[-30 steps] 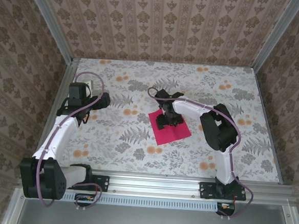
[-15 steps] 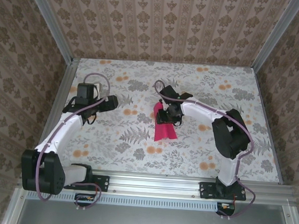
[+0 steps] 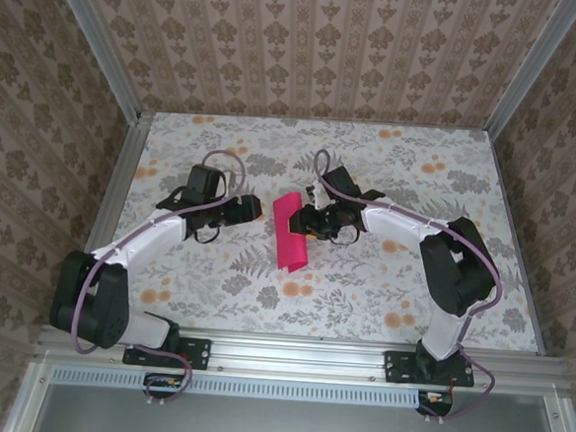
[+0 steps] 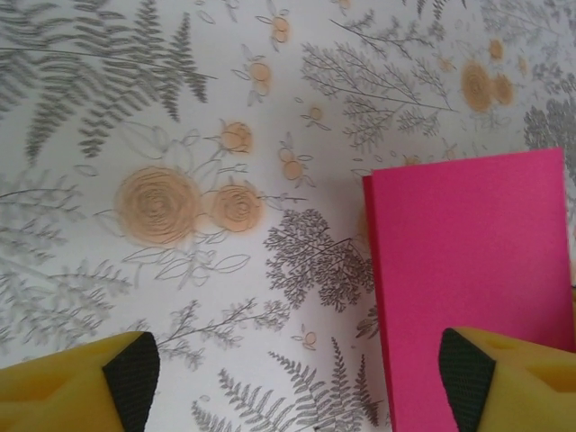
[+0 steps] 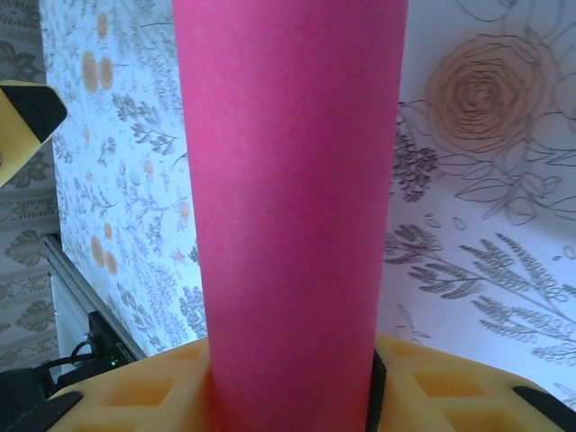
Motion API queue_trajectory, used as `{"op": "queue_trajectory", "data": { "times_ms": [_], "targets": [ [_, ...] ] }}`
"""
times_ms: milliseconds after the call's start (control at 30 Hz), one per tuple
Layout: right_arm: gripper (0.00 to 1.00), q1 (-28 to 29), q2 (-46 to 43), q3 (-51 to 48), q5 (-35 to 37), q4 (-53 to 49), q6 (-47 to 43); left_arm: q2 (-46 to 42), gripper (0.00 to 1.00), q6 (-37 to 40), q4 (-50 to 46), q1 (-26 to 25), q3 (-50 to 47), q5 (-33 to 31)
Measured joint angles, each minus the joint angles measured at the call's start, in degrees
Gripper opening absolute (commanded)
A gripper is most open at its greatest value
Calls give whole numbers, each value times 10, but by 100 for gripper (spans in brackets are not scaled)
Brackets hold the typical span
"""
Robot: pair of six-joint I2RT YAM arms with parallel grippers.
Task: Fold a paper plane with a square sheet of paper (pick it up from the middle)
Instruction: Fold the square sheet of paper in half at the center of the table.
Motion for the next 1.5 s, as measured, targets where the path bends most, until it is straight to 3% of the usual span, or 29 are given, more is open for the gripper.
{"op": "queue_trajectory", "data": {
  "times_ms": [300, 567, 1133, 1500],
  "targets": [
    [43, -27, 36, -26, -9, 9, 2, 85, 58, -55, 63, -70, 0, 7],
    [40, -44, 40, -39, -10, 10, -5, 147, 37, -82, 103, -102, 20, 22],
    [38, -51, 49, -52, -10, 13, -7, 239, 15, -93, 134, -132, 66, 61],
    [39, -53, 50, -52, -10, 13, -7, 272, 7, -93, 125, -134, 83, 63]
  ]
}}
